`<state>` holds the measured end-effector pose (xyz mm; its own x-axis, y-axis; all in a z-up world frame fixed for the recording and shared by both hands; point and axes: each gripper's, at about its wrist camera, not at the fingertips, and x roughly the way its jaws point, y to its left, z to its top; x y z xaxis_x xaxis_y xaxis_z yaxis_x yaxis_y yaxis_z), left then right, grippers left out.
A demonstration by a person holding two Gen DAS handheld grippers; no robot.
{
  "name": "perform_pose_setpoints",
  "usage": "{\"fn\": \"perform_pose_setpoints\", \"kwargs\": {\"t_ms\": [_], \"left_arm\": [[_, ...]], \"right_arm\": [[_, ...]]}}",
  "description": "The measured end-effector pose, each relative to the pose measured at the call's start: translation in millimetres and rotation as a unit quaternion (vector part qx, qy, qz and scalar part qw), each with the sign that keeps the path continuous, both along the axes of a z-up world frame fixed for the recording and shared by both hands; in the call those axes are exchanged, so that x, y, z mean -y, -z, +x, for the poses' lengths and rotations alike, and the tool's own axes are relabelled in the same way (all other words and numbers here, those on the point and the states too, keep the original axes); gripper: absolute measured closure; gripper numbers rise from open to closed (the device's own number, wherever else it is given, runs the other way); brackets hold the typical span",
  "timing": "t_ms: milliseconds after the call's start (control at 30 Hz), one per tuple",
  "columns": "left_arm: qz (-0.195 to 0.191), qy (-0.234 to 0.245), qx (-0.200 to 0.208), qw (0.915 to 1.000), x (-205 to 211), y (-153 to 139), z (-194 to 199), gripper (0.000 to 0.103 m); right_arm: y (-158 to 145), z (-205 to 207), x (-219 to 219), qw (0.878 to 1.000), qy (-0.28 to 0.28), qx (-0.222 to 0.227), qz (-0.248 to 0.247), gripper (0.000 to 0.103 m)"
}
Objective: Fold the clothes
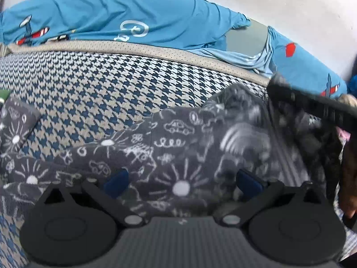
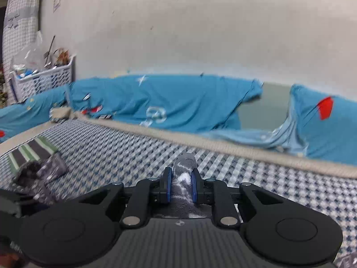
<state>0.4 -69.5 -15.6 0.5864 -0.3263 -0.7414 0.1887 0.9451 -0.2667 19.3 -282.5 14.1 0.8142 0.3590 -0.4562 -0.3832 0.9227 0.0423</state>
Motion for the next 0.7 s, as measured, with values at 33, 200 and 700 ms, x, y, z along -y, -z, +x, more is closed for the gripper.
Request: {"fn": "perform_pose_setpoints", "kwargs": {"t_ms": [33, 200, 700], "left_arm": [[-0.009, -0.003, -0.001, 1.0000, -4.1, -0.7, -0.1, 0.000], [-0.038, -0.037, -0.010, 0.9985, -25.1, 0.3, 6.2, 0.000], [-0.009, -0.092, -0.033, 0.9952, -20.0, 25.4, 35.5, 0.000]], "right_arm": [[1.7, -2.9, -0.7, 1.000, -0.010, -0.002, -0.006, 0.085], [11.4, -17.7, -4.3, 0.998, -0.060, -0.019, -0.030, 0.085], [54.3, -75.2, -48.0, 0.963, -0.219, -0.042, -0.149, 0.086]]}}
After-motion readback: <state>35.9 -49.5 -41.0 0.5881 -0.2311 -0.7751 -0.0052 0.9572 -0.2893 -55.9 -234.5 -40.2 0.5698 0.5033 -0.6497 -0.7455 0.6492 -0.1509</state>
